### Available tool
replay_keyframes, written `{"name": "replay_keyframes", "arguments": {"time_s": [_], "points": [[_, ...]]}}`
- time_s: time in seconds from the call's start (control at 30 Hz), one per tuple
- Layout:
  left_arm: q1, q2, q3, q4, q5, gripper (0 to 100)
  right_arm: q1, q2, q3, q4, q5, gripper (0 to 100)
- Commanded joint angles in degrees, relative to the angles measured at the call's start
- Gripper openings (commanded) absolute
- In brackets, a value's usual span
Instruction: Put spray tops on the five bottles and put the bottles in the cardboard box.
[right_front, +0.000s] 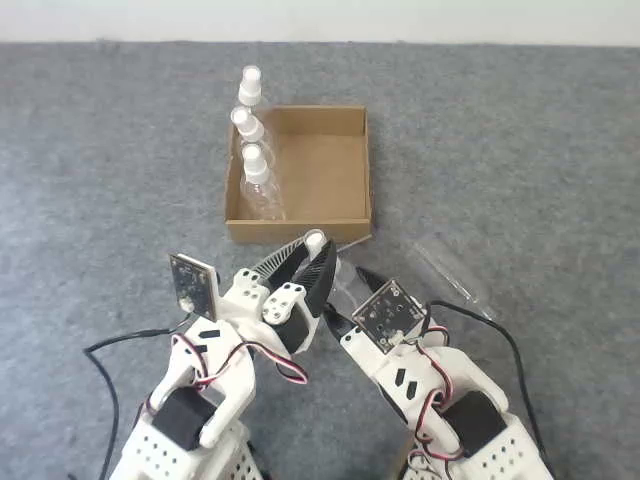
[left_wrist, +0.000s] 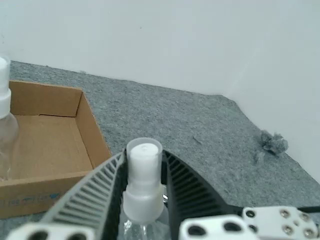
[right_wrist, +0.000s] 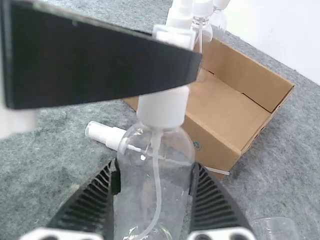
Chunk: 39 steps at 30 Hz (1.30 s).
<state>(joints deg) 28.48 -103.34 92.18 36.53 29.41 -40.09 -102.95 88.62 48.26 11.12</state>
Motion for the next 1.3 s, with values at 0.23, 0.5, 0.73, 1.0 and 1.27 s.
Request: {"name": "replay_keyframes", "arguments": {"time_s": [0.23, 0.5, 0.73, 1.0, 1.27], "points": [[1.23, -0.88, -3.12, 6.68, -4.75, 2, -0.48, -1.19, -2.02, -0.04, 0.70, 0.7], [1.23, -0.88, -9.89, 17.41, 1.58, 27, -0.40, -1.19, -1.76, 0.04, 0.70, 0.7], [-1.14, -0.97, -16.92, 23.74, 2.29, 27, -0.40, -1.10, -1.58, 0.04, 0.70, 0.7], [-8.18, -1.05, -19.91, 23.91, 2.29, 27, -0.40, -1.10, -1.49, 0.04, 0.70, 0.7], [-11.08, -1.05, -20.97, 23.74, 2.37, 27, -0.40, -1.10, -1.49, 0.13, 0.70, 0.7]]}}
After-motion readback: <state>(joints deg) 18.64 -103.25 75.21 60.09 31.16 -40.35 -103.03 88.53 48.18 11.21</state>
